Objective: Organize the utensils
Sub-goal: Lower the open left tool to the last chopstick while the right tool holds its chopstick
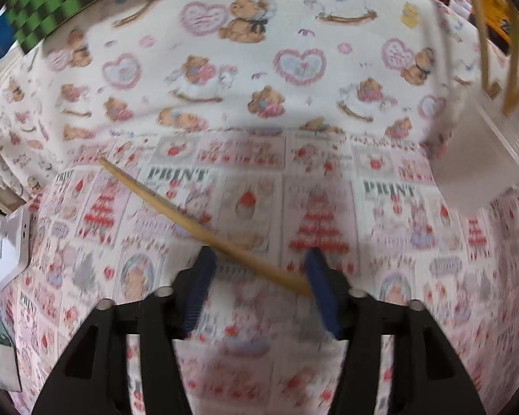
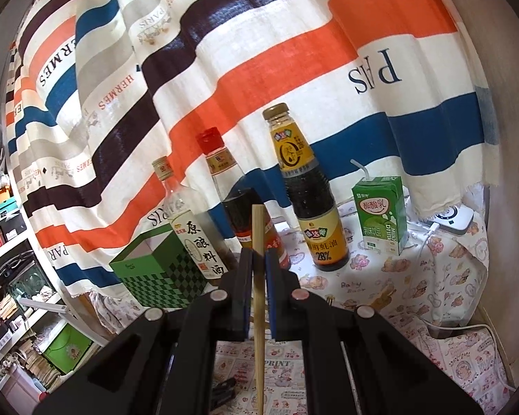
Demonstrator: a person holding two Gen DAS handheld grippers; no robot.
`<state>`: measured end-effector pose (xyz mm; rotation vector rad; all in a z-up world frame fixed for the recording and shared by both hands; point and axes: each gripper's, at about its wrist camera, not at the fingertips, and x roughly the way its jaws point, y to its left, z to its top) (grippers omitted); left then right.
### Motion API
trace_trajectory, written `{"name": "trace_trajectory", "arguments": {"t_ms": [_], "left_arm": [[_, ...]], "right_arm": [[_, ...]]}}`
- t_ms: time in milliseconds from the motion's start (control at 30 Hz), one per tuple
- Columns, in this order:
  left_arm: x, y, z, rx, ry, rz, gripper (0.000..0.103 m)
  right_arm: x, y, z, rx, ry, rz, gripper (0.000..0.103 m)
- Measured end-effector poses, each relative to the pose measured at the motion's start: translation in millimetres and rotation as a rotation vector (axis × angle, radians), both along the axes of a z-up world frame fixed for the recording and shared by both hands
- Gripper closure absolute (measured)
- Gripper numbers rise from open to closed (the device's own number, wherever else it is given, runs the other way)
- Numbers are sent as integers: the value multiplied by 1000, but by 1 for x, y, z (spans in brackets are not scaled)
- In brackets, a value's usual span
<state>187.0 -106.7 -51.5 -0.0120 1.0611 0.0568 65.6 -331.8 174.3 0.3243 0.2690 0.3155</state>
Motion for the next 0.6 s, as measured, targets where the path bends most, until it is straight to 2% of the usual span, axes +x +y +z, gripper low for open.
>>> {"name": "trace_trajectory", "arguments": {"t_ms": [67,167,200,267,367,433,600], "left_arm": [[-4,3,-1,-31,-4,2,39],[-10,6,-3,-16,7,16,41],[-18,9,-4,-12,8,12,44],[-34,7,-2,-6,-5,-9,65],[-59,9,-2,-23,-3,-44,83],[-78,2,-3,-42,-6,-68,85],[-121,21,-1,-80,-21,-150,91]], "right_arm": [[0,2,0,-4,2,-3,96],[0,3,-1,-9,5,-2,96],[0,3,-1,-8,5,-2,96],[-1,2,0,-7,1,-1,96],[-3,0,1,-1,-7,-4,96],[-4,-1,2,4,-6,-4,96],[-10,1,4,2,-18,-5,96]]}}
